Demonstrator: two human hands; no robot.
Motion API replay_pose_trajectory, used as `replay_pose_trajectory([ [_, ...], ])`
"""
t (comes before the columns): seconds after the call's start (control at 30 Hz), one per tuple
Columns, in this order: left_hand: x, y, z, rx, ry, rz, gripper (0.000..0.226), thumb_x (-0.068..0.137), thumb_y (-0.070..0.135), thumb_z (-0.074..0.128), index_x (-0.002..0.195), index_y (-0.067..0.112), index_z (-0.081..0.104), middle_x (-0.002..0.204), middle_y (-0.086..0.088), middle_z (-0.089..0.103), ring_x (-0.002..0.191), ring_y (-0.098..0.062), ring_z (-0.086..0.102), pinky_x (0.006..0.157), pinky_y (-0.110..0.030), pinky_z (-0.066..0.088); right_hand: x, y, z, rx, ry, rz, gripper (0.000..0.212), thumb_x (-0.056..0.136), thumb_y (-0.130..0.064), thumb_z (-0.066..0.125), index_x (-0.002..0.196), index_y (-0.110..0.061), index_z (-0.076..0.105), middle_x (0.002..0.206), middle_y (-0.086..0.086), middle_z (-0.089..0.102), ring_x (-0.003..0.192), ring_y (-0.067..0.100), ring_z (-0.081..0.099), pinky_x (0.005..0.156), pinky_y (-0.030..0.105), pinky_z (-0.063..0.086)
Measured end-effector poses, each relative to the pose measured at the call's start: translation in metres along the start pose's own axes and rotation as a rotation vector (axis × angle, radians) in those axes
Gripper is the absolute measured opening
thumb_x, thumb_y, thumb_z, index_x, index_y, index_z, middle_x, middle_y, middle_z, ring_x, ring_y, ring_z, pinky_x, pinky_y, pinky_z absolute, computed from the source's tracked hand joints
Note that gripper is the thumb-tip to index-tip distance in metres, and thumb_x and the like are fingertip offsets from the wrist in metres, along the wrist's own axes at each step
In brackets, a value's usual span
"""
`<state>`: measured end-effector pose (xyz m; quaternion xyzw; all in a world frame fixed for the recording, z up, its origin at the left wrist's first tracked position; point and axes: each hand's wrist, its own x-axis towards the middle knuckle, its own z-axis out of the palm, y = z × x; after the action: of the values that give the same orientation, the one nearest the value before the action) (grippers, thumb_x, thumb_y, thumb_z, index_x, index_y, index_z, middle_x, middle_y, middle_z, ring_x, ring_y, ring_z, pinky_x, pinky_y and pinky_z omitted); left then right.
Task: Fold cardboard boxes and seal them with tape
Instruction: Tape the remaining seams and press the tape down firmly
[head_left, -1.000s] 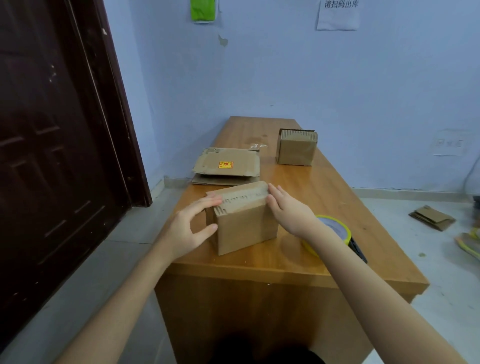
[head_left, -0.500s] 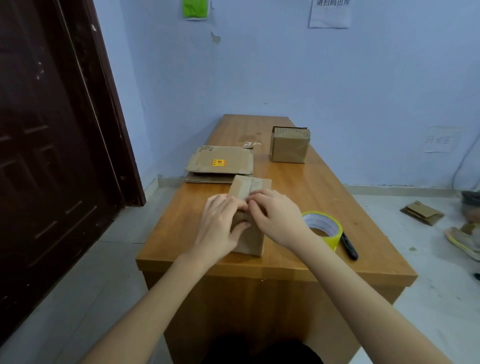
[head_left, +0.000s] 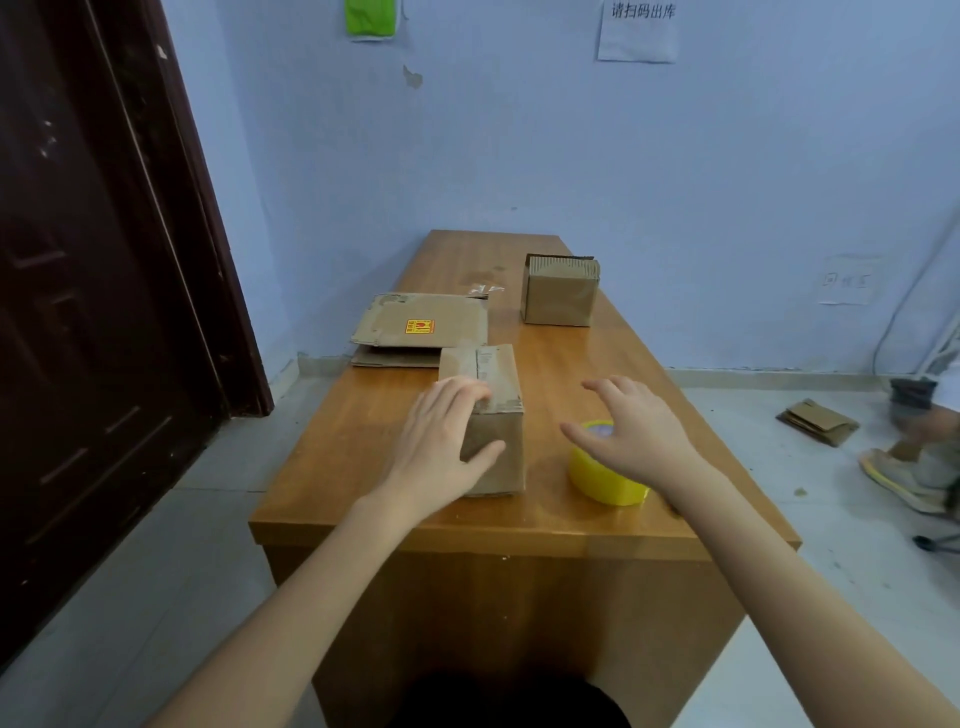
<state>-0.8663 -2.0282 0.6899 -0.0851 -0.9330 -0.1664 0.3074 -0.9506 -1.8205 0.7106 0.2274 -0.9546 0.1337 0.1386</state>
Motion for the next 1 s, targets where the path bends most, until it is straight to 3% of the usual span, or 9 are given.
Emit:
replay_pose_trajectory([
  [0.13,0.003,0.004,-0.01,0.05,-0.018,0.006,0.061,0.09,0.044,0.058,0.141,0.019,0.037,0.149,0.004,0.034,0.14,-0.009,0.019,0.105,-0.012,-0.011,-0.005,0.027,0.006,-0.085,-0.22,0.116,0.097,0.073,-0.079,0.049,0.148,-0.023,0.024,0.148,0.005,0.035,0.136,0.027,0.033,0.109,0.045,0.031],
  [0.3,0.009,0.006,-0.02,0.055,-0.049,-0.012,0.06,0.089,0.047,0.057,0.14,0.021,0.039,0.146,0.005,0.037,0.137,-0.01,0.023,0.106,-0.016,0.0,-0.013,0.036,0.021,-0.02,-0.287,0.143,0.103,0.071,-0.076,0.058,0.149,-0.021,0.019,0.148,0.003,0.033,0.133,0.026,0.037,0.102,0.04,0.037],
  [0.47,0.013,0.013,-0.027,0.021,-0.05,0.012,0.055,0.088,0.046,0.059,0.135,0.021,0.046,0.143,0.007,0.039,0.136,-0.007,0.024,0.116,-0.027,0.014,-0.015,0.04,0.02,0.205,-0.216,0.121,0.095,0.066,-0.061,0.075,0.142,-0.024,0.032,0.133,-0.002,0.043,0.121,0.019,0.046,0.088,0.03,0.04],
  [0.57,0.021,0.023,-0.031,0.02,-0.221,0.031,0.078,0.083,0.059,0.058,0.146,0.025,0.029,0.156,0.008,0.013,0.143,-0.006,0.001,0.116,-0.033,0.003,-0.021,0.046,0.009,0.369,-0.181,0.012,0.093,0.061,-0.051,0.084,0.138,-0.025,0.038,0.124,-0.009,0.046,0.117,0.011,0.049,0.093,0.029,0.044],
  [0.63,0.03,0.031,-0.034,0.108,-0.371,0.083,0.096,0.078,0.066,0.058,0.152,0.027,0.009,0.158,0.009,-0.009,0.143,-0.006,-0.017,0.109,-0.029,-0.01,-0.027,0.046,-0.006,0.443,-0.157,-0.082,0.091,0.058,-0.042,0.088,0.135,-0.026,0.041,0.121,-0.013,0.048,0.109,-0.003,0.05,0.088,0.014,0.042],
  [0.7,0.04,0.039,-0.036,0.135,-0.459,0.131,0.105,0.077,0.065,0.06,0.152,0.026,-0.002,0.158,0.008,-0.015,0.142,-0.007,-0.02,0.107,-0.026,-0.012,-0.036,0.042,-0.027,0.505,-0.159,-0.163,0.087,0.057,-0.037,0.09,0.129,-0.033,0.042,0.119,-0.017,0.049,0.101,-0.013,0.051,0.076,0.002,0.04],
  [0.8,0.058,0.05,-0.04,-0.057,-0.604,0.073,0.1,0.079,0.053,0.067,0.152,0.029,0.003,0.159,0.01,-0.002,0.144,-0.005,-0.007,0.115,-0.031,0.003,-0.046,0.037,-0.055,0.54,-0.157,-0.306,0.085,0.054,-0.046,0.086,0.127,-0.036,0.042,0.121,-0.015,0.054,0.112,-0.004,0.052,0.087,0.006,0.038],
  [0.87,0.067,0.052,-0.043,-0.26,-0.717,0.007,0.087,0.082,0.041,0.07,0.15,0.03,0.017,0.156,0.009,0.02,0.143,-0.008,0.017,0.113,-0.03,0.019,-0.051,0.035,-0.068,0.564,-0.172,-0.385,0.086,0.057,-0.042,0.086,0.13,-0.03,0.043,0.122,-0.015,0.055,0.116,0.004,0.053,0.091,0.009,0.039],
  [1.0,0.065,0.051,-0.044,-0.577,-0.752,-0.026,0.054,0.084,0.021,0.071,0.134,0.023,0.05,0.123,0.008,0.061,0.112,-0.005,0.058,0.101,-0.027,0.045,-0.056,0.03,-0.082,0.606,-0.191,-0.47,0.087,0.058,-0.031,0.089,0.132,-0.022,0.044,0.125,-0.012,0.056,0.119,0.009,0.054,0.094,0.013,0.041],
])
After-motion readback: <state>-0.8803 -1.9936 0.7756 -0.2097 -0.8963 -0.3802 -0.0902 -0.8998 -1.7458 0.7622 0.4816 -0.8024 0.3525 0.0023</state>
